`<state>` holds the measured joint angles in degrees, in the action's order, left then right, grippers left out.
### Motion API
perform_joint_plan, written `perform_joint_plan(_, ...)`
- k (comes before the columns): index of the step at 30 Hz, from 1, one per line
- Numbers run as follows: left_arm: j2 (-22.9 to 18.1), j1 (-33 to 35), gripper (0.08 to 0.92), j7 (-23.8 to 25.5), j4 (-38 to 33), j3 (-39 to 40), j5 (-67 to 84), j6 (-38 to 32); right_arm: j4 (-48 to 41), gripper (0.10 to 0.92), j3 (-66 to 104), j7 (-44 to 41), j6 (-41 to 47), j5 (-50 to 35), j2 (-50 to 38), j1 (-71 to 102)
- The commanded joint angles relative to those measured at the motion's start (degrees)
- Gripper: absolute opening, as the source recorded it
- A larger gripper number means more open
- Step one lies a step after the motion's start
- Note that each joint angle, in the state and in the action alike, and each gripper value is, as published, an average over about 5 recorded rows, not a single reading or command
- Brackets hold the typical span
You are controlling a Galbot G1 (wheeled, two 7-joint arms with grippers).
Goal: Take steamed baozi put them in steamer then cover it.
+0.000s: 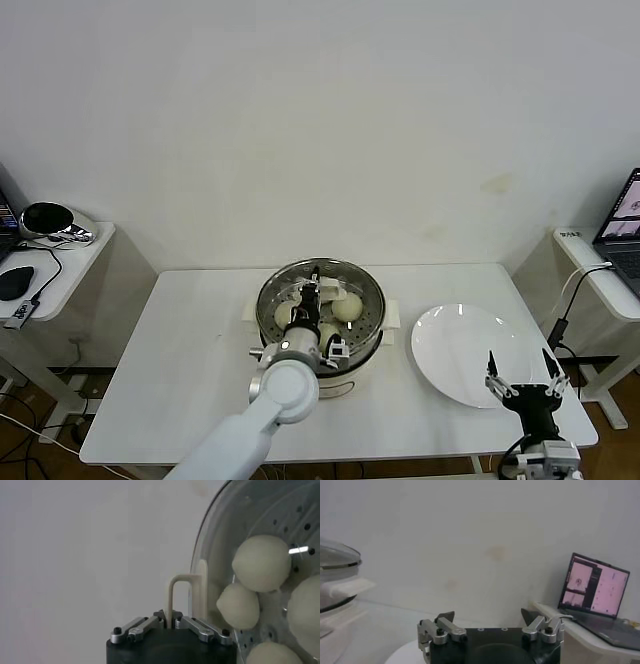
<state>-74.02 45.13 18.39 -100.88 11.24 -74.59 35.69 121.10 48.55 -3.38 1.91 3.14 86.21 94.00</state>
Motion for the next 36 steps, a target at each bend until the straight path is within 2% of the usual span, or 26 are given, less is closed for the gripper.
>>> perform_joint_plan(1,-0.6,0.3,0.149,-0.6,1.0,-0.3,0.0,-0.2,0.1,0.823,0.0,-0.1,-0.1,0.0,-0.1,0.1)
perform_joint_plan(11,-1.1,1.3,0.164,-1.8,-0.1,-1.3,1.1,-0.3,0.2,0.823,-0.4,-0.2,-0.3,0.1,-0.1,0.2)
perform_joint_plan(17,0.7,3.8,0.318,-2.4,-5.3,-1.7,2.1,-0.2,0.4,0.823,-0.5,-0.3,-0.3,0.2,0.0,0.3)
perform_joint_plan(24,4.7,11.2,0.517,-5.2,-14.2,-2.5,6.5,-1.3,0.5,0.823,-0.8,-0.4,-0.5,0.6,0.2,0.6)
perform_joint_plan(28,6.1,17.4,0.638,-7.5,-20.9,-6.2,11.6,-3.1,0.6,0.823,-0.8,-0.5,-0.7,0.6,0.2,0.7)
perform_joint_plan(32,7.1,26.8,0.750,-13.7,-28.3,-14.5,26.2,-6.9,0.7,0.823,-0.8,-0.9,-1.4,0.5,-0.2,1.3)
perform_joint_plan(34,7.5,33.4,0.793,-17.7,-30.7,-20.1,37.9,-12.9,0.8,0.823,-0.9,-1.1,-1.7,0.4,-0.4,1.4)
perform_joint_plan(36,7.0,40.7,0.812,-21.8,-31.4,-26.9,51.0,-22.9,0.8,0.823,-1.2,-1.2,-2.0,0.1,-0.6,1.5)
